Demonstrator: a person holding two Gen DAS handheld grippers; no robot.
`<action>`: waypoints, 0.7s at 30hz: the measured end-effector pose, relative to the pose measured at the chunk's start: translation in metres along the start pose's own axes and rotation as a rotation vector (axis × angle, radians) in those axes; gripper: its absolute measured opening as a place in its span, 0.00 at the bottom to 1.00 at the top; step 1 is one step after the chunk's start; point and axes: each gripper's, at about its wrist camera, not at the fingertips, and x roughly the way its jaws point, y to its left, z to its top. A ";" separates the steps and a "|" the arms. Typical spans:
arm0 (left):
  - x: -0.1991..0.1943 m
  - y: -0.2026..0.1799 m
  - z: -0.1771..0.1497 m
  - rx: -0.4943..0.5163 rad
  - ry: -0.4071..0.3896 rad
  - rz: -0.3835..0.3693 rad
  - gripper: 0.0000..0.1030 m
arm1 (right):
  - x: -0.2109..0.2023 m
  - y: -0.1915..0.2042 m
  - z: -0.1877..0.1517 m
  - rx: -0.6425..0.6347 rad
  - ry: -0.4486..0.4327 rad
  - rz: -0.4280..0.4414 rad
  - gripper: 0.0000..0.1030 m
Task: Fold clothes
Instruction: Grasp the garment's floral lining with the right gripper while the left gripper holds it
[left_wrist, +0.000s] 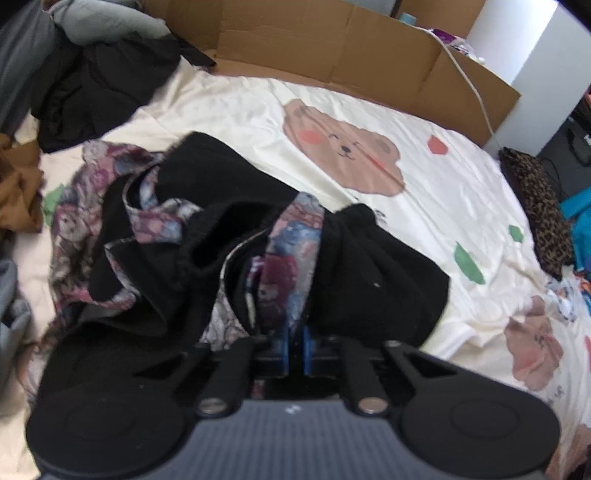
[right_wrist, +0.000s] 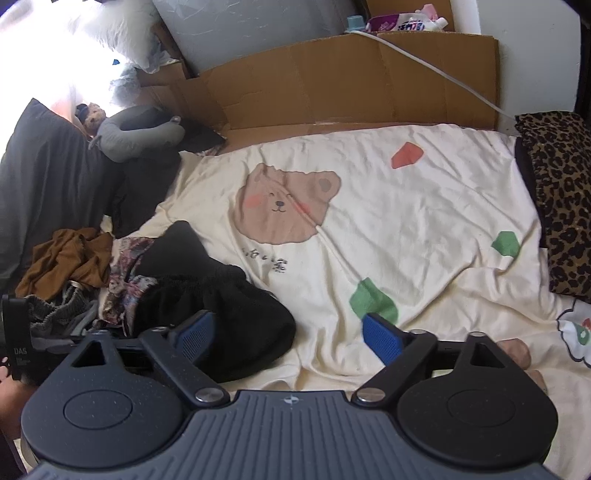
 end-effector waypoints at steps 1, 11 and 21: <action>-0.003 -0.001 -0.001 -0.004 -0.004 -0.015 0.06 | 0.001 0.002 0.001 0.000 0.004 0.008 0.82; -0.027 -0.028 -0.026 -0.094 -0.014 -0.163 0.05 | 0.023 0.028 -0.003 0.037 0.083 0.157 0.75; -0.016 -0.035 -0.055 -0.182 0.006 -0.214 0.05 | 0.081 0.045 -0.024 0.148 0.217 0.294 0.46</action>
